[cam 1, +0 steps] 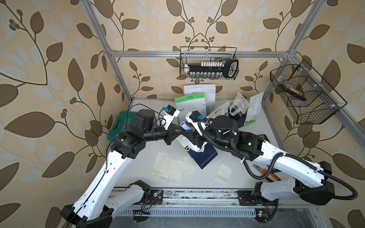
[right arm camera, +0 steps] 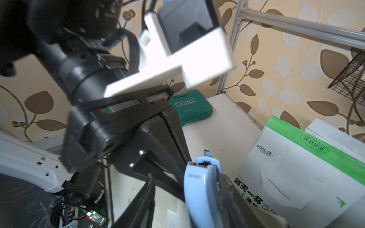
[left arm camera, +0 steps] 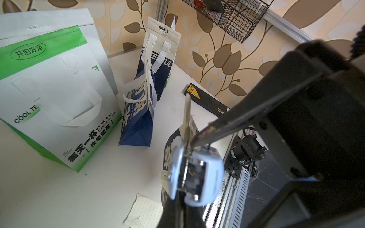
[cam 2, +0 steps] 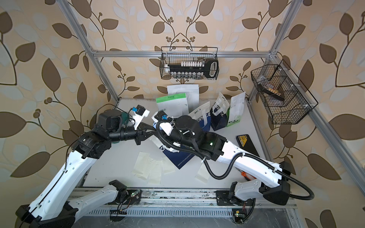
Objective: Staple the receipts to the bags
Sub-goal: Pick up the stapler from the takeout bag.
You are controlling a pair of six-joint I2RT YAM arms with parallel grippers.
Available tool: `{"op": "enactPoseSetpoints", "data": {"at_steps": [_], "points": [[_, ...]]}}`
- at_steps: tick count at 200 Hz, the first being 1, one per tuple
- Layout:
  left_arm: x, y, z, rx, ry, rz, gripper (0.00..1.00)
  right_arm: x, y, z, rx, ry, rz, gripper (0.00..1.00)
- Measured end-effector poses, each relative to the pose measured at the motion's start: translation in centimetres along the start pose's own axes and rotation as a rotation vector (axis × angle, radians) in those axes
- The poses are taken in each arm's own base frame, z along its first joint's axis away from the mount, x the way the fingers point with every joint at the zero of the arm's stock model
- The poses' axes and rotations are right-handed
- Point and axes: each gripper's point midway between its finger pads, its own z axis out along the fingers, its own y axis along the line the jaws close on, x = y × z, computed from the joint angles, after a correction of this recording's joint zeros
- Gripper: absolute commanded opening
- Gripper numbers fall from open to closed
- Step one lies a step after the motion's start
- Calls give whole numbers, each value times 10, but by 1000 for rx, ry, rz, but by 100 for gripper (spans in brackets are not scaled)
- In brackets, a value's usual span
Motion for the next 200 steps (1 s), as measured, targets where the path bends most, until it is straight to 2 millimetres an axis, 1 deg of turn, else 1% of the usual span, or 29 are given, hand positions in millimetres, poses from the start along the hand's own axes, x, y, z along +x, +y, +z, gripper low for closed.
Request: {"op": "enactPoseSetpoints", "data": {"at_steps": [13, 22, 51, 71, 113, 135, 165, 184, 200], "points": [[1, 2, 0, -10, 2, -6, 0, 3, -2, 5, 43, 12, -29, 51], [0, 3, 0, -16, 1, -7, 0, 2, -4, 7, 70, 14, -45, 49], [0, 5, 0, -30, 0, -9, 0, 1, -7, 7, 122, 17, -87, 34], [0, 7, 0, -37, -2, -9, 0, -1, -12, 6, 156, 12, -99, 26], [0, 8, 0, -47, -2, -10, 0, -6, -30, 7, 273, -3, -119, 7], [0, 9, 0, -47, -2, -10, 0, -10, -43, 6, 359, -21, -118, 2], [0, 8, 0, -46, -2, -11, 0, -16, -59, 4, 438, -41, -105, 1], [0, 9, 0, -50, -2, -13, 0, -18, -64, 3, 452, -53, -91, 0], [1, 10, 0, -57, 3, -18, 0, -18, -65, 2, 435, -62, -69, 0]]}}
